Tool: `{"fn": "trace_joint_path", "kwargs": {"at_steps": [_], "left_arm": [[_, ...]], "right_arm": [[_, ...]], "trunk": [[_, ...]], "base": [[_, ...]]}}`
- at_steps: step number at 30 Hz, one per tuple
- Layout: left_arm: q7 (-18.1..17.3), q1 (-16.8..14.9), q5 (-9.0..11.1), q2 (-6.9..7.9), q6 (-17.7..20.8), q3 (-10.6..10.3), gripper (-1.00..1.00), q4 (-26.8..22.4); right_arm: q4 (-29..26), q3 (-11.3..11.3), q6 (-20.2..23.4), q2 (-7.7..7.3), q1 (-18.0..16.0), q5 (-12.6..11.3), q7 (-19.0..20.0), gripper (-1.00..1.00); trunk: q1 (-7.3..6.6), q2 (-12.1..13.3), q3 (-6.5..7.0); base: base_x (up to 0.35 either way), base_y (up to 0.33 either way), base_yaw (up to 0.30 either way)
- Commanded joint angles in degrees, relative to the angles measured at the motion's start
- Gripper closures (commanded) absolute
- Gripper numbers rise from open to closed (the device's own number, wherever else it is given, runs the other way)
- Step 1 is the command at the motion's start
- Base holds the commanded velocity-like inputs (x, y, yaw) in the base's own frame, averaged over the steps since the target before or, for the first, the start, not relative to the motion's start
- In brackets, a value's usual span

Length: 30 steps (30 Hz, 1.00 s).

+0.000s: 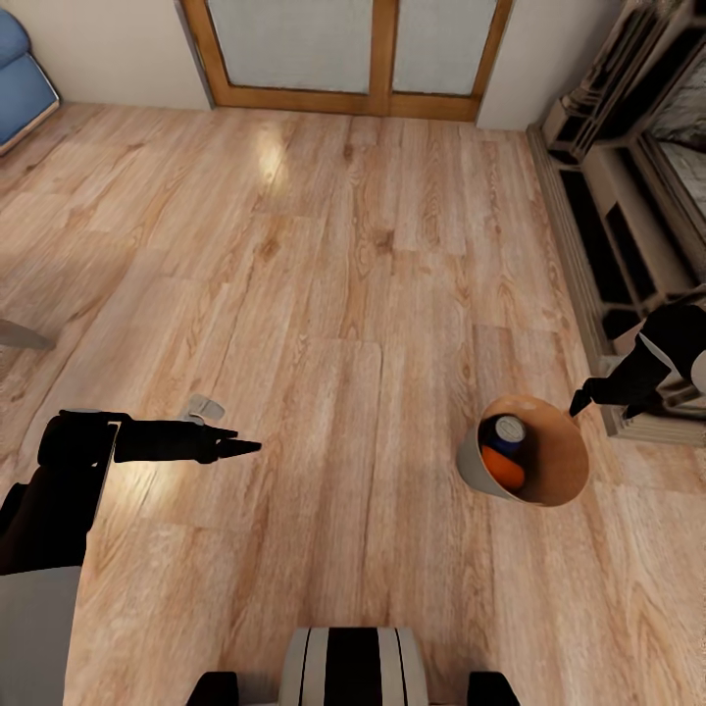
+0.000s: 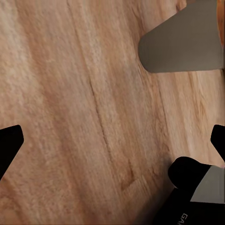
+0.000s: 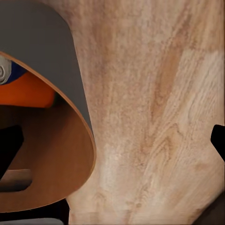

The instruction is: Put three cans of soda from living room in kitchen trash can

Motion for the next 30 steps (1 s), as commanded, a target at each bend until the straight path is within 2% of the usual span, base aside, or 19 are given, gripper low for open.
{"fn": "trace_joint_path", "kwargs": {"at_steps": [1,5,15,24,30], "left_arm": [[0.0,0.0,0.0,0.0,0.0,0.0,-1.0,0.0],[0.0,0.0,0.0,0.0,0.1,0.0,-1.0,0.0],[0.0,0.0,-0.1,0.0,0.1,0.0,-1.0,0.0],[0.0,0.0,-0.1,0.0,0.0,0.0,-1.0,0.1],[0.0,0.0,-0.2,-0.03,0.0,0.0,-1.0,0.2]], "right_arm": [[0.0,0.0,0.0,-0.02,0.0,0.0,0.0,-1.0],[0.0,0.0,0.0,-0.48,0.1,0.0,0.1,-1.0],[0.0,0.0,0.0,-0.52,0.5,0.0,0.1,-1.0],[0.0,0.1,0.0,-0.71,2.8,0.2,0.1,-1.0],[-0.1,0.1,0.0,-1.37,4.6,0.3,0.0,-1.0]], "trunk": [[-0.22,0.4,0.18],[-1.1,2.0,0.9],[-3.3,6.0,2.7],[-5.27,9.6,4.31],[-6.59,12.0,5.39]], "base": [[0.0,0.0,0.0],[0.0,0.0,0.0],[0.0,0.0,0.0],[0.0,0.0,0.0],[0.0,0.0,0.0]]}}
